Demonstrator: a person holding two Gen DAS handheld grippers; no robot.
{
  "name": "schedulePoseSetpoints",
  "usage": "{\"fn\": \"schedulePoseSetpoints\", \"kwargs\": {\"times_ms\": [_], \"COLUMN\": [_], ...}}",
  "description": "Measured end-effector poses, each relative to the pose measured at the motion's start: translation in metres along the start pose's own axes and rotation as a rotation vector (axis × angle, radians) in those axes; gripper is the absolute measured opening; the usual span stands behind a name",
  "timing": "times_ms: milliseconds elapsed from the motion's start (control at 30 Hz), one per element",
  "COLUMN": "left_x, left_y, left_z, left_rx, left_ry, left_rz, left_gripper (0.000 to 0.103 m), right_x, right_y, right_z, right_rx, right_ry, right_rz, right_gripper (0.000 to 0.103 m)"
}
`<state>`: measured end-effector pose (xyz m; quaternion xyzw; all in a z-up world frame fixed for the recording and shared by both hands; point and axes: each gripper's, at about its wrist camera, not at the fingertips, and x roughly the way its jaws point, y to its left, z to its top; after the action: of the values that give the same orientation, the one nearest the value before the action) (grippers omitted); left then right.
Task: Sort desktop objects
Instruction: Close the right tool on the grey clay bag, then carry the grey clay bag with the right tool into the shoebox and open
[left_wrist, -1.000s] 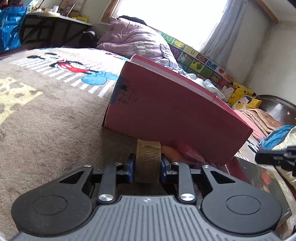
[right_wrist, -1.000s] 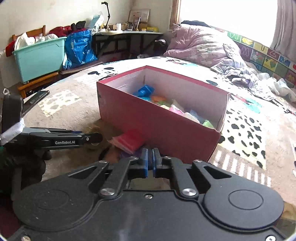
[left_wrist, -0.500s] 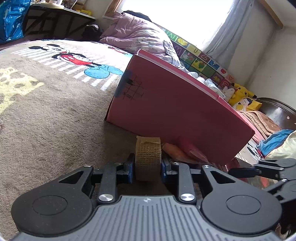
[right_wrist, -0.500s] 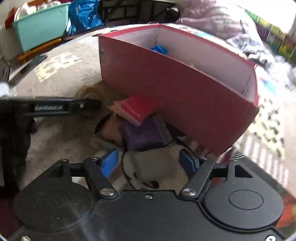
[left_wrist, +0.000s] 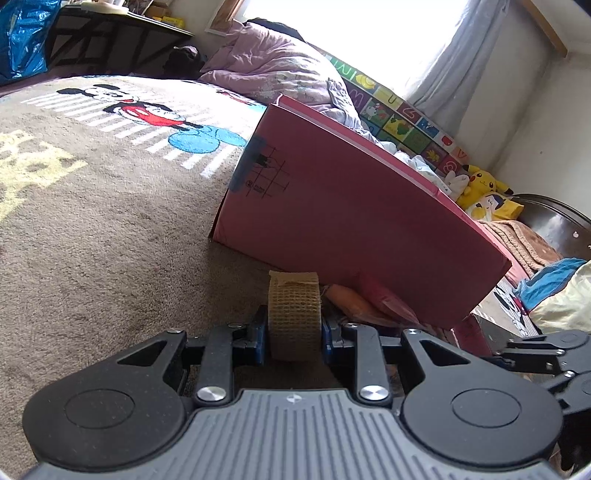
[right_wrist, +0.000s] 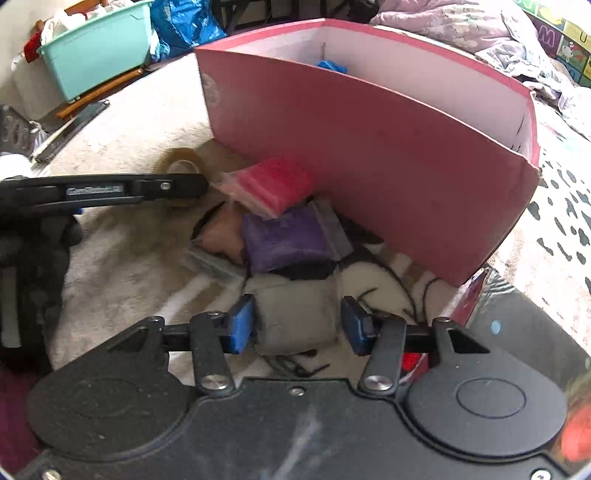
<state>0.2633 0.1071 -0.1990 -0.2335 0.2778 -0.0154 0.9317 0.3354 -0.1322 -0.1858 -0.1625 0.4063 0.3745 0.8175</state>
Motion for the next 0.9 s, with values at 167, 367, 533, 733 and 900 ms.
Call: {"fn": "schedulePoseSetpoints", "kwargs": {"times_ms": [167,367,533,733,900], "left_x": [0.000,-0.003,-0.004,-0.004,-0.005], "left_y": [-0.001,-0.001,-0.001,0.000,-0.008], "left_z": [0.000,0.001,0.002,0.003,0.002], "left_rx": [0.004,0.014,0.014,0.013,0.088], "left_ry": [-0.002,-0.019,-0.028,-0.026,-0.037], "left_rz": [0.004,0.007,0.008,0.007,0.042], "left_gripper": [0.026,0.026,0.026,0.026,0.026], "right_x": [-0.023,-0.051,-0.065,-0.070,-0.072], "right_y": [0.007,0.008,0.006,0.006,0.000], "right_z": [0.007,0.024,0.043,0.067,0.088], "right_rx": [-0.013,-0.027,-0.010,-0.011,-0.025], "right_ry": [-0.035,-0.095,-0.157,-0.209,-0.231], "right_rz": [0.002,-0.002,-0.001,-0.012,-0.042], "right_gripper": [0.050,0.050,0.050,0.050,0.050]}}
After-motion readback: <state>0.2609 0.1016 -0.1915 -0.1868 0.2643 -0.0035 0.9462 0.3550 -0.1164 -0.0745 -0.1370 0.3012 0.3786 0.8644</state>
